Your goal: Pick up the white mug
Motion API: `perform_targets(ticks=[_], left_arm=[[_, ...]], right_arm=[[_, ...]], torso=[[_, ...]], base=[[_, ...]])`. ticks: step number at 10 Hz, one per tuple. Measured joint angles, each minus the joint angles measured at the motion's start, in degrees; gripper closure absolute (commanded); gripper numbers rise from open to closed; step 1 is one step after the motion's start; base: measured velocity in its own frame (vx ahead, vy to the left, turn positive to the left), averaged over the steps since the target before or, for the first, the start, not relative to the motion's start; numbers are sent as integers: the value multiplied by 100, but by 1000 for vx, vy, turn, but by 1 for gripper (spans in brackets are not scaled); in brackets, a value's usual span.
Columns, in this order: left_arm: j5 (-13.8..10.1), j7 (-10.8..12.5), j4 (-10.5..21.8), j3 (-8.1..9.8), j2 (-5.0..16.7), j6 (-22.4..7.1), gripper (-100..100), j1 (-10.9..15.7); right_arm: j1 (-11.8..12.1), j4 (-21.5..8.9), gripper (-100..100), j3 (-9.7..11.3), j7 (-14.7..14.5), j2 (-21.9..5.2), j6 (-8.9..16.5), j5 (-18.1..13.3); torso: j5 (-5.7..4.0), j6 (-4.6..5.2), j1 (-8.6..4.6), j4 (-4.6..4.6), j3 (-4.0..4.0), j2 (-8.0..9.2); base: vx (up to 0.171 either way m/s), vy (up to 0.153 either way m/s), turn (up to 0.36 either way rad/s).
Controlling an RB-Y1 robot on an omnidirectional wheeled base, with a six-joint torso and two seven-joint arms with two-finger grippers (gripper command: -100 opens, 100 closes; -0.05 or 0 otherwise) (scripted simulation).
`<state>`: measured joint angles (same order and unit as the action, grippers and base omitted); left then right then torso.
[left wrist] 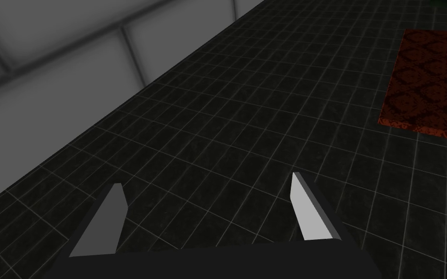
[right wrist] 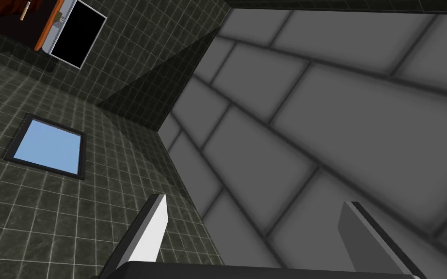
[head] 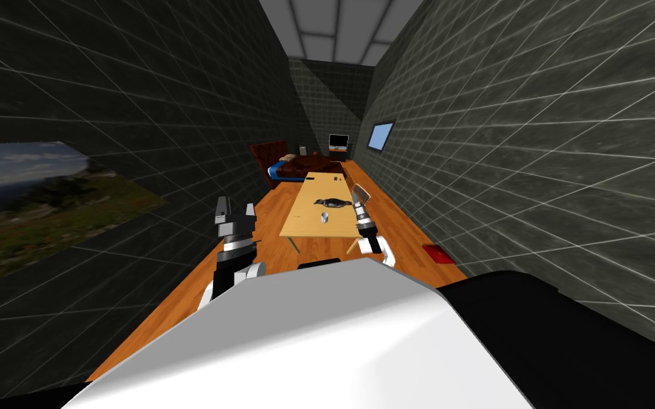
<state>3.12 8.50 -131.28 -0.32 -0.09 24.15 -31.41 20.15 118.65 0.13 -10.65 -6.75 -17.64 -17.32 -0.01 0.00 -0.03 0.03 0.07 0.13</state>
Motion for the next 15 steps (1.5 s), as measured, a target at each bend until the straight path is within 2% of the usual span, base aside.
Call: perform_targets(ticks=[4, 5, 7, 10, 12, 15], left_arm=[[0, 0, 0, 0, 0, 0, 0, 0], [0, 0, 0, 0, 0, 0, 0, 0], [0, 0, 0, 0, 0, 0, 0, 0], [0, 0, 0, 0, 0, 0, 0, 0], [0, 0, 0, 0, 0, 0, 0, 0], [0, 0, 0, 0, 0, 0, 0, -1]], right_arm=[[-103, -366, -100, 122, -443, -25, 203, -572], [-224, -601, -100, 173, -627, 1, 274, -757], [-369, -875, -100, 217, -873, -52, 428, -1071], [-444, -1078, -100, 337, -1179, -93, 676, -1475], [-618, -1418, -100, 440, -1506, -96, 834, -1841], [-783, -1863, -100, 505, -1845, -153, 1006, -2250]], torso=[[1, 0, 3, -1, -3, -5], [1, -1, 3, 0, -2, -3], [1, 0, 3, -1, -2, -5], [2, 2, 4, -1, -4, -7], [2, 0, 5, -1, -3, -5], [2, 2, 6, -1, -5, -10]], base=[[-27, -3, 25], [-29, -4, 18], [-21, 0, 27], [-19, 1, 36], [-24, 6, 56], [-12, 7, 53]])
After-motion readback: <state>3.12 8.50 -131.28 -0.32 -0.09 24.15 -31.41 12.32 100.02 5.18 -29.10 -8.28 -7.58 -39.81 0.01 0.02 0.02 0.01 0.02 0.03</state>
